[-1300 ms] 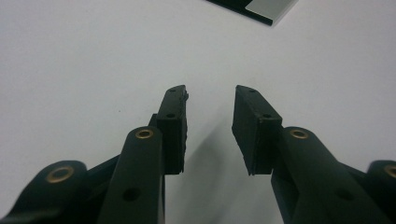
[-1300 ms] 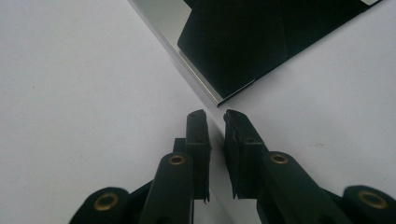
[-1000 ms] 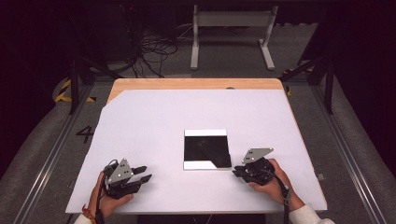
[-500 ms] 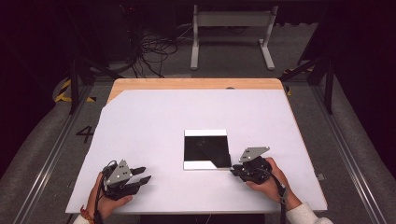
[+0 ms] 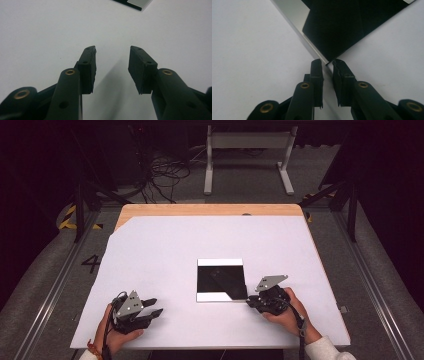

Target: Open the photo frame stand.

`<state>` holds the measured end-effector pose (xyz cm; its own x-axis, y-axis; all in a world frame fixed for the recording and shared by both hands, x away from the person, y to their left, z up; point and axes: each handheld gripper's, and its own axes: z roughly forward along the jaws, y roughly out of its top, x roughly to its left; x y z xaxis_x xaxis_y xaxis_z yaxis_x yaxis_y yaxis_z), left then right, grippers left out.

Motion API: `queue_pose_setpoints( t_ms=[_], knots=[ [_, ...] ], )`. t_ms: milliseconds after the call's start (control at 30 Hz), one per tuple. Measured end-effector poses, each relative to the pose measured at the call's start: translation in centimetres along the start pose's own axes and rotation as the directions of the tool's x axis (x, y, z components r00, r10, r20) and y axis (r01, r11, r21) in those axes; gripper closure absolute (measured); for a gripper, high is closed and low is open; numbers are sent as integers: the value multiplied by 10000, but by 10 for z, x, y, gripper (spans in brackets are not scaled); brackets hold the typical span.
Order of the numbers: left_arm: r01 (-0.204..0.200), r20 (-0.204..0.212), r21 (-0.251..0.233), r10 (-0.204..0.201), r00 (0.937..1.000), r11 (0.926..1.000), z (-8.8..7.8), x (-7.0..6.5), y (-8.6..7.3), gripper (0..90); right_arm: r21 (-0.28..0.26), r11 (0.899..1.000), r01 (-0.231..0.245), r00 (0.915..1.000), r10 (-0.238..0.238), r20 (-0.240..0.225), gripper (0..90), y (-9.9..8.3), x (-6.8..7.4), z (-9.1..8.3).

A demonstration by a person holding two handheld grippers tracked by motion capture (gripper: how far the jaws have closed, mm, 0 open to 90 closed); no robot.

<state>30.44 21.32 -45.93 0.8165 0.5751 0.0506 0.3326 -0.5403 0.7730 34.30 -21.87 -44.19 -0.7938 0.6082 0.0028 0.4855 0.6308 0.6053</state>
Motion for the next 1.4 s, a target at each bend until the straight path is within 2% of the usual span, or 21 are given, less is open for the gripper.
queue_pose_setpoints(
  t_ms=[133,267,467,633,767,933,967,1000,1033,1067,1100,1133,1167,1233,1267,1300,1367,1400],
  knots=[
    [-40,29,8,40,10000,10000,0,-2,0,580,580,9982,162,9999,-163,10,784,7,1,0],
    [-72,128,135,70,9999,9999,3,-2,0,569,748,9963,417,9990,-429,157,786,10,4,2],
    [-151,127,215,148,9998,9997,5,-4,2,561,493,9986,200,9997,-194,-123,773,10,1,4],
    [-194,93,271,191,9998,9994,6,-5,2,556,97,9998,-167,9981,173,-597,722,6,-3,4],
    [-250,88,309,248,9997,9992,6,-6,2,552,-273,9979,-581,9929,549,-1058,687,4,-8,3],
    [-147,47,278,146,9999,9995,6,-5,2,546,-828,9893,-1199,9824,1062,-1535,645,6,-11,0],
    [-137,28,288,137,9999,9995,6,-5,2,543,-901,9865,-1365,9788,1203,-1656,625,6,-12,0],
    [-143,25,306,142,9999,9994,7,-5,2,537,-971,9820,-1620,9714,1413,-1911,606,6,-14,0],
    [-134,17,324,134,9999,9994,7,-5,2,531,-1012,9754,-1961,9599,1699,-2232,593,5,-17,0],
    [-73,4,372,73,10000,9993,7,-6,2,527,-987,9717,-2148,9519,1857,-2437,582,5,-19,1],
    [-70,-24,393,71,10000,9992,8,-5,2,522,-1072,9621,-2509,9347,2119,-2854,572,4,-22,1],
    [-39,-64,461,42,10000,9989,9,-5,2,517,-1132,9543,-2767,9227,2309,-3089,562,3,-24,1],
    [-24,-59,471,26,10000,9989,9,-5,2,510,-1169,9416,-3158,9055,2624,-3334,536,2,-29,1],
    [0,-76,486,4,10000,9988,9,-5,2,505,-1153,9277,-3552,8817,2914,-3711,516,0,-33,2],
    [-27,-145,537,35,9999,9986,10,-5,2,500,-1210,9219,-3680,8821,3050,-3591,513,0,-34,3],
    [-27,-145,537,35,9999,9986,10,-5,2,495,-1210,9219,-3680,8821,3050,-3591,513,0,-34,3],
    [11,-126,507,-5,9999,9987,10,-5,3,495,-1316,9062,-4019,8645,3281,-3808,532,-1,-38,3],
    [11,-114,492,-5,9999,9988,11,-5,3,493,-1383,9005,-4122,8632,3374,-3756,562,-1,-39,4]
  ],
)
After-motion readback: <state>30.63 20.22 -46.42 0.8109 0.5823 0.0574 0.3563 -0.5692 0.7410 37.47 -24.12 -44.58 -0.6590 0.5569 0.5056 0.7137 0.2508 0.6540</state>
